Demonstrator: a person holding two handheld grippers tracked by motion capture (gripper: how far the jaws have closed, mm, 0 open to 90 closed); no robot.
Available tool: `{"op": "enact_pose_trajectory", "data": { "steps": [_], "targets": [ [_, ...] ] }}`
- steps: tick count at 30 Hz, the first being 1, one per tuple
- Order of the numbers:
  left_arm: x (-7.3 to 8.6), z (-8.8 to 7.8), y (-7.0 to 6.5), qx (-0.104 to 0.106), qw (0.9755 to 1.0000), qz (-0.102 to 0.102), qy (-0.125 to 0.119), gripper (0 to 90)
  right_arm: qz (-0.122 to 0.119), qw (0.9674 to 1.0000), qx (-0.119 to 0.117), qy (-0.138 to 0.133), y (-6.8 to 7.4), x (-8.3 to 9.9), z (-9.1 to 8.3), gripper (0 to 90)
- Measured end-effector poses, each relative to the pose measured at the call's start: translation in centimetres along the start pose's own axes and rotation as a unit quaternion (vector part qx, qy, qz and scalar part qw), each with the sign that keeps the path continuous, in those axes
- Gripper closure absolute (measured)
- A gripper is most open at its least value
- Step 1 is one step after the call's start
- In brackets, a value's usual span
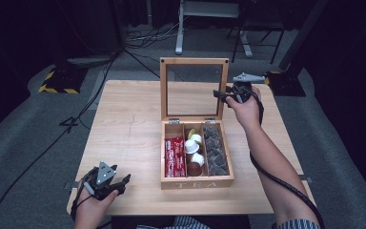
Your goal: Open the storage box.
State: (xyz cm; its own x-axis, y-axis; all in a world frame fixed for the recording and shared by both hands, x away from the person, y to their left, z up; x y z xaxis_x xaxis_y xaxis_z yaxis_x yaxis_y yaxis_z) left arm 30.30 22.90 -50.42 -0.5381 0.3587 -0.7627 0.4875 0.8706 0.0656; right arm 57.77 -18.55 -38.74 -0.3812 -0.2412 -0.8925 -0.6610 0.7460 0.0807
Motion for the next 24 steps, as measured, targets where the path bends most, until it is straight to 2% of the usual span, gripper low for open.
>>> {"op": "enact_pose_trajectory", "data": {
  "steps": [3,9,13,17,19,20,24],
  "targets": [
    [-0.1,0.1,0.1,0.001,1.0000,0.000,0.002,37.4,-0.001,1.0000,0.005,-0.003,0.1,0.1,0.0,49.4],
    [-0.4,0.5,0.4,0.005,1.0000,-0.003,0.005,36.8,-0.017,0.9996,0.021,-0.001,0.4,0.1,-0.3,44.9],
    [-0.8,1.0,0.7,0.008,0.9999,-0.009,0.010,36.5,-0.012,0.9997,0.022,-0.008,0.5,0.0,-1.1,42.6],
    [-1.4,1.7,0.9,0.015,0.9995,-0.015,0.023,37.6,-0.028,0.9993,0.025,0.002,0.8,0.0,-2.0,44.0],
    [-1.7,2.0,0.9,0.019,0.9991,-0.020,0.030,37.9,-0.031,0.9993,0.023,0.000,1.1,-0.1,-2.7,44.4],
    [-1.9,2.2,1.0,0.017,0.9991,-0.015,0.035,37.9,-0.033,0.9992,0.022,-0.003,1.2,-0.1,-3.0,44.5],
    [-2.2,3.0,1.3,0.018,0.9987,-0.013,0.045,37.6,-0.030,0.9994,0.001,-0.019,2.2,-0.2,-4.4,44.8]
  ]
}}
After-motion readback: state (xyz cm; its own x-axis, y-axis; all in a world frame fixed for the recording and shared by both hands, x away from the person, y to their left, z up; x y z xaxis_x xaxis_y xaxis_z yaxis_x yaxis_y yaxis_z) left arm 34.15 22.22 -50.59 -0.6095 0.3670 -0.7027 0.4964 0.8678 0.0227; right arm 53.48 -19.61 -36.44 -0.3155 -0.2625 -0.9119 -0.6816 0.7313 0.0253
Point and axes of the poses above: each handheld gripper's, and its own axes: z roughly forward along the jaws, x roughly out of its underside, y roughly to its left, the point moved 3 cm from there along z, roughly forward along the jaws, and after that the axes turned 2 degrees about -x, right-handed, at the moved point
